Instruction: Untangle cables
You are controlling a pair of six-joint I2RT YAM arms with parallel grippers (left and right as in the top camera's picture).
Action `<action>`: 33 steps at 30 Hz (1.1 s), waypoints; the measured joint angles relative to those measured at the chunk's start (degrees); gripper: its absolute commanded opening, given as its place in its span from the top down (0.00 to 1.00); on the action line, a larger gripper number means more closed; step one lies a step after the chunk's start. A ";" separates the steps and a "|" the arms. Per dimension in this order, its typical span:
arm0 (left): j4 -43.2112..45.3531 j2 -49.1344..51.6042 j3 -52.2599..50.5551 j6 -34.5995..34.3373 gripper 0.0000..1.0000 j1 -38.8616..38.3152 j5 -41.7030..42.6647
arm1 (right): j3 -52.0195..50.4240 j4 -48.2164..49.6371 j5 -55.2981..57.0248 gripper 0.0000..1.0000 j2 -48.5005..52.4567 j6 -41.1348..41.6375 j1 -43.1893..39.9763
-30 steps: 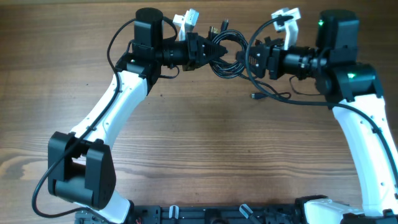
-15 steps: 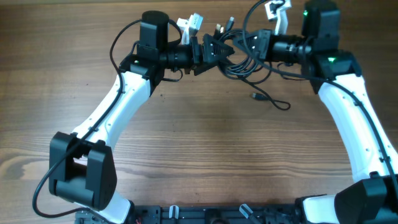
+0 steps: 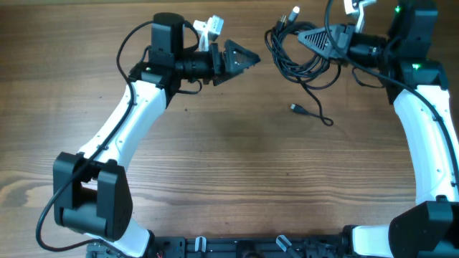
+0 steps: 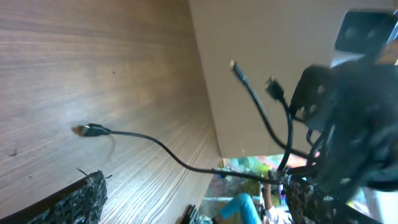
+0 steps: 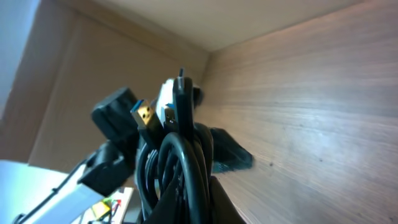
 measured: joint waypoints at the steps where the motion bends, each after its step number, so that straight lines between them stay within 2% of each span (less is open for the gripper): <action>1: 1.14 0.00 0.00 -0.09 0.05 -0.90 0.00 | 0.00 1.86 -1.51 0.96 0.00 0.79 0.00; 3: 5.07 0.00 -0.04 -1.31 0.09 -1.99 1.36 | 0.00 2.51 -4.35 0.96 0.00 1.27 0.00; 4: 8.50 0.00 -0.15 -2.32 0.17 -1.90 2.82 | 0.02 1.18 -4.57 0.96 -0.11 0.85 0.00; 5: 12.20 0.00 -0.20 -3.69 0.31 -1.57 4.52 | 0.07 -0.70 -4.11 0.96 -0.13 0.04 0.00; 6: 13.79 0.00 -0.15 -4.70 0.38 -1.18 5.92 | 0.11 -3.02 -2.34 0.96 -0.13 -0.92 0.00; 10: 10.40 0.00 0.00 -6.19 0.38 0.13 6.51 | 0.22 -10.36 7.78 0.96 -0.11 -3.74 0.07; 13: 0.28 0.00 0.04 -5.55 0.43 -1.03 -3.52 | 0.22 -13.14 14.49 0.96 -0.09 -5.27 0.52; 17: -1.84 -0.66 0.04 -4.61 0.41 -6.75 -18.78 | 0.22 -15.63 18.47 0.96 -0.09 -6.47 0.90; 18: -3.45 -2.14 0.04 -4.57 0.41 -9.40 -24.76 | 0.22 -15.98 19.19 0.96 -0.09 -6.60 0.90; 20: -6.01 -6.71 0.04 -4.61 0.48 -13.55 -34.45 | 0.22 -16.00 19.98 0.96 -0.09 -6.75 0.92; 23: -7.82 -11.43 0.04 -5.97 0.48 -16.61 -43.80 | 0.22 -16.26 21.66 0.96 -0.09 -6.75 1.92; 26: -10.25 -12.07 0.39 -7.54 0.48 -17.25 -48.92 | 0.22 -17.09 24.48 0.96 -0.09 -6.75 5.18; 28: -12.90 -12.09 0.81 -9.60 0.61 -17.25 -50.38 | 0.22 -17.07 25.94 0.96 -0.09 -6.71 7.30; 30: -14.80 -12.09 0.96 -11.89 0.69 -17.25 -51.08 | 0.22 -17.07 26.97 0.96 -0.09 -6.56 7.63; 33: -14.38 -12.09 0.98 -15.32 0.72 -17.25 -51.06 | 0.22 -17.29 28.83 0.96 -0.09 -6.51 7.63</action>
